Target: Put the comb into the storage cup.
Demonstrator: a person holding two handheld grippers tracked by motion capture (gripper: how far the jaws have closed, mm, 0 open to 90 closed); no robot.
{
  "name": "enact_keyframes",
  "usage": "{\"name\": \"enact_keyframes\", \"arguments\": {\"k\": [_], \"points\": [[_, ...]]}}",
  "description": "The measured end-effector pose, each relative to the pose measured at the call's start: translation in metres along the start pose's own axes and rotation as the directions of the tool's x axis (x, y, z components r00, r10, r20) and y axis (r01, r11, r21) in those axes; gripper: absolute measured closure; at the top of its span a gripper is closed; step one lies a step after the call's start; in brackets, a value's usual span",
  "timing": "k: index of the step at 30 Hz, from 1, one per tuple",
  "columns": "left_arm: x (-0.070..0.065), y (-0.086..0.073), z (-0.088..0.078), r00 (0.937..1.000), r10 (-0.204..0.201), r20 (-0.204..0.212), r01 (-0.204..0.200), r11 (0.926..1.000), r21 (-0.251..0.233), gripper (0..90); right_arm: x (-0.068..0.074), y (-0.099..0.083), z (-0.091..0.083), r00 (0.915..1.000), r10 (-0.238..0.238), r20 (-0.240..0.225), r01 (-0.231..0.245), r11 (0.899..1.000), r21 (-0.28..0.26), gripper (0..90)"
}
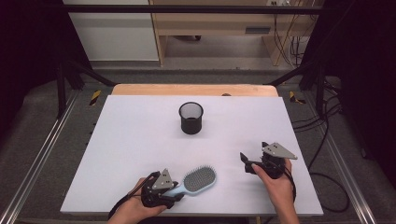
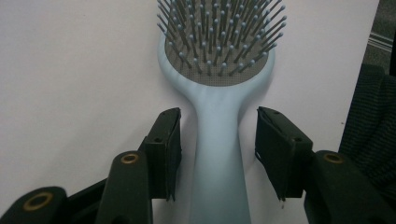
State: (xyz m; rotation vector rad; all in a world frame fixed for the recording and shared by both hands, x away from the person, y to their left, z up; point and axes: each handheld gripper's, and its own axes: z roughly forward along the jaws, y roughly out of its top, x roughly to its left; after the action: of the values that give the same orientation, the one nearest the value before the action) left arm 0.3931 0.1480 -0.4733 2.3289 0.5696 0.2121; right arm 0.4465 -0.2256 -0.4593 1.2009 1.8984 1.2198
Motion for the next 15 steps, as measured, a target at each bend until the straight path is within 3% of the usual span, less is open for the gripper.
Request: {"name": "enact_keyframes", "arguments": {"k": [8,15], "points": [[0.0004,0.0022,0.0018,0.9999,0.003,-0.016,-0.002,0.9998,0.022,58.8,0.0006,-0.0003,0.001,1.0,-0.001,-0.002,0.001,1.0,0.006,6.1],[-0.005,0.0055,0.003,0.9987,0.029,-0.042,-0.027,0.9986,0.045,65.9,0.0013,-0.0004,0.0009,1.0,-0.001,-0.001,0.001,1.0,0.007,6.3]]}}
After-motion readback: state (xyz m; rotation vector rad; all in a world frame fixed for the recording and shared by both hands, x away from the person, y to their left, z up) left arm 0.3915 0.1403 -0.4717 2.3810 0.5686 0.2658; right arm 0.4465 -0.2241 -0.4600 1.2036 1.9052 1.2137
